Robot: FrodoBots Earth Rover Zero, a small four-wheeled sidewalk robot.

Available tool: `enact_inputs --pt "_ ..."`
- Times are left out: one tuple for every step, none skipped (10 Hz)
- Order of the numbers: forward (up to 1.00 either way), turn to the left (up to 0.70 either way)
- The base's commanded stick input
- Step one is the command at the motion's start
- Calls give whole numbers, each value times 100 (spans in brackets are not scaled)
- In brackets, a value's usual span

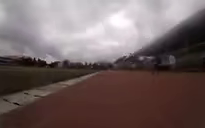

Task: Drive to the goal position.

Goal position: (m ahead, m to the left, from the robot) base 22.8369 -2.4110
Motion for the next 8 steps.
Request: enact_inputs --pt "70 11" --pt "70 11" --pt "70 7" --pt "70 -13" --pt "70 0" --pt "70 0" --pt "70 0" --pt "70 0"
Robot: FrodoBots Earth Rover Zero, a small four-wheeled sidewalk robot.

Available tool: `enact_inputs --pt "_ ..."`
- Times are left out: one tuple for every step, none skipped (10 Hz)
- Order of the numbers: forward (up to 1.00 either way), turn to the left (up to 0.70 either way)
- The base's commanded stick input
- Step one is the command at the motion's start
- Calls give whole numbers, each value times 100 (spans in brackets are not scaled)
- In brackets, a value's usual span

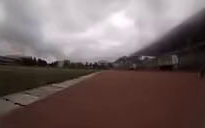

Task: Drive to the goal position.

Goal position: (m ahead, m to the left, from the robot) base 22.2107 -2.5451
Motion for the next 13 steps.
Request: enact_inputs --pt "70 0" --pt "70 0" --pt "70 0" --pt "70 0" --pt "70 0" --pt "70 0" --pt "70 0" --pt "70 0" --pt "70 0" --pt "70 0" --pt "70 0" --pt "70 0" --pt "70 0"
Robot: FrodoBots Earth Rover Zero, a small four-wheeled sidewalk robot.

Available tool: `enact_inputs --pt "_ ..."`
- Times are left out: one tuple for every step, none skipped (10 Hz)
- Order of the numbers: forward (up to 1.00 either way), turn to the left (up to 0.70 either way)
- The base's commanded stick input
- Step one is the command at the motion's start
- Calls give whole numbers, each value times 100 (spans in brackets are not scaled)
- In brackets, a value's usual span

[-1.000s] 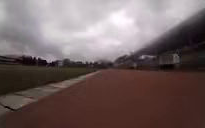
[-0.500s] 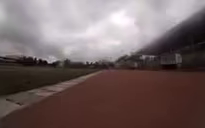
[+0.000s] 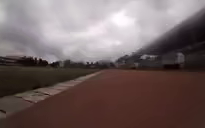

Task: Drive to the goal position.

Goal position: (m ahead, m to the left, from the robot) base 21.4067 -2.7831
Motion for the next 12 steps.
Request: enact_inputs --pt "70 0" --pt "70 0" --pt "70 0" --pt "70 0" --pt "70 0" --pt "70 0" --pt "70 0" --pt "70 0" --pt "70 0" --pt "70 0" --pt "70 0" --pt "70 0"
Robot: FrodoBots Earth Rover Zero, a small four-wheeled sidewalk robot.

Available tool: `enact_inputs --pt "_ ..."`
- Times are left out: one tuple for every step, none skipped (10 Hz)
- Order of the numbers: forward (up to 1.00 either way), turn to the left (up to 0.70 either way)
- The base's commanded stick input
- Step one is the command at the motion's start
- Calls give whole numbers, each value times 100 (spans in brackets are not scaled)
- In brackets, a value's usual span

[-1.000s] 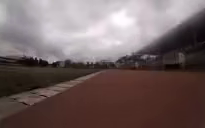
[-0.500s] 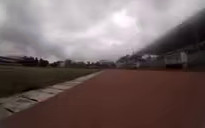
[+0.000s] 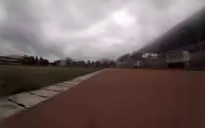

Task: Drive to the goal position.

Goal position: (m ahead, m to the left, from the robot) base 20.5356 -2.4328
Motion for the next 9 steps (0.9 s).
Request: enact_inputs --pt "70 0" --pt "70 0" --pt "70 0" --pt "70 -1" --pt "70 -21" --pt "70 -30" --pt "70 -35" --pt "70 -35" --pt "70 -35"
